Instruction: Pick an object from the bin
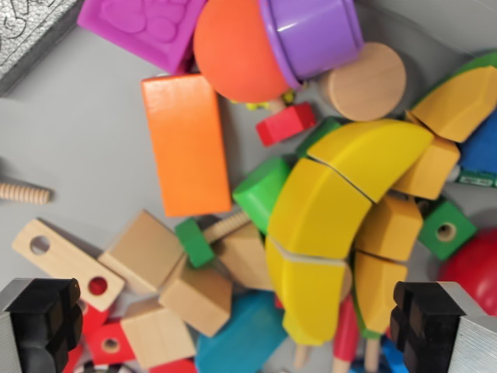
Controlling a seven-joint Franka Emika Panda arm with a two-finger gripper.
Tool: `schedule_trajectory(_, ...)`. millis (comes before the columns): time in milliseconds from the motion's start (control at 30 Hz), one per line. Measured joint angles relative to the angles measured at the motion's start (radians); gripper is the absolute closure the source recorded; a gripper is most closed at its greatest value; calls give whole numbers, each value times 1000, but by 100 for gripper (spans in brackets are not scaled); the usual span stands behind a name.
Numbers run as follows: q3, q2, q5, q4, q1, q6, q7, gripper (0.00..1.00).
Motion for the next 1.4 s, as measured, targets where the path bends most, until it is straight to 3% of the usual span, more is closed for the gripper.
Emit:
schedule_trajectory(733, 28, 182, -23, 24, 28, 150, -117, 0)
schedule_trajectory(1400, 13, 344, -33, 62, 43, 281, -119, 0)
